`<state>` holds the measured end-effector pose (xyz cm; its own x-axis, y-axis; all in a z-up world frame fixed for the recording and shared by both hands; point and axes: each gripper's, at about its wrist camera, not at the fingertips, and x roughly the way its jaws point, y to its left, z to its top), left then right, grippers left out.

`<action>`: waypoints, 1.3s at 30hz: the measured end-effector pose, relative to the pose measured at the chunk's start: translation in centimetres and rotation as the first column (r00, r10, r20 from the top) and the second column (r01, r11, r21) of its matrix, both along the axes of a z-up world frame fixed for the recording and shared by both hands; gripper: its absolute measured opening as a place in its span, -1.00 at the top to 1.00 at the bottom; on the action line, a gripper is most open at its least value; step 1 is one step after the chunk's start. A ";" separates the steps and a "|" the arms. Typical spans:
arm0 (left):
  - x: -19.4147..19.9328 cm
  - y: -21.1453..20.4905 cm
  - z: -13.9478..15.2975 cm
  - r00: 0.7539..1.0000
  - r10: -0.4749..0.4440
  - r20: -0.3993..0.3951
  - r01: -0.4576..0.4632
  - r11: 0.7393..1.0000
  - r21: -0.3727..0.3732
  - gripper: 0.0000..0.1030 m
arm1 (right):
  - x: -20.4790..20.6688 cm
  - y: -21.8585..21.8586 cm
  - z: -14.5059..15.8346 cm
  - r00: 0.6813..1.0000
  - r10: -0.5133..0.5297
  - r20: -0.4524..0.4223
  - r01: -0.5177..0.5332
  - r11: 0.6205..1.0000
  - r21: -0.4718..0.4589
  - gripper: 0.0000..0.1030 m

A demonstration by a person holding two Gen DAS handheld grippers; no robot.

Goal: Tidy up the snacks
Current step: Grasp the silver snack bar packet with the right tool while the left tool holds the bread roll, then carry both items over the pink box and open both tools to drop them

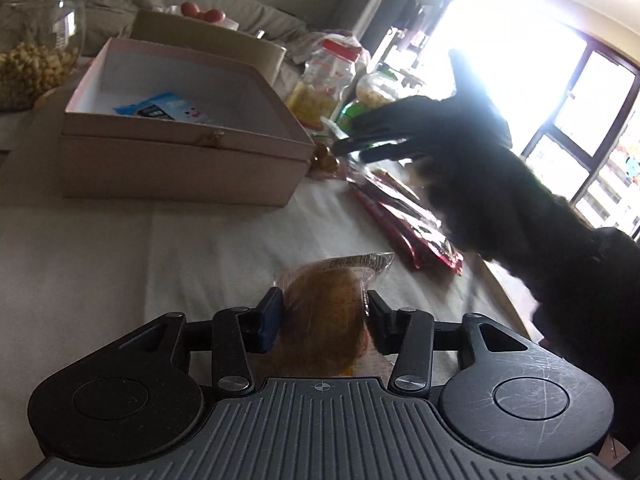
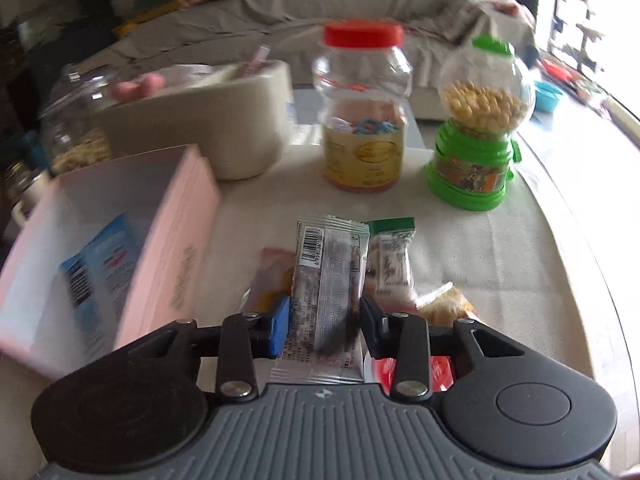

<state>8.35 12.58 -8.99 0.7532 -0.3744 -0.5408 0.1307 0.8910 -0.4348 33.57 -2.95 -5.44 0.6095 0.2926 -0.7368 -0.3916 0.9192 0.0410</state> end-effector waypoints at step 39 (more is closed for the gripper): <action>-5.2 -1.8 9.0 0.993 -0.044 0.106 0.030 0.990 0.137 -0.06 | -22.5 -9.0 6.4 0.959 0.210 0.187 -0.233 0.966 0.108 0.28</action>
<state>3.14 10.75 0.00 0.7972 -0.3323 -0.5040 0.2046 0.9342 -0.2923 11.05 -11.92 0.99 0.6332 0.5198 -0.5734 -0.5965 0.7998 0.0664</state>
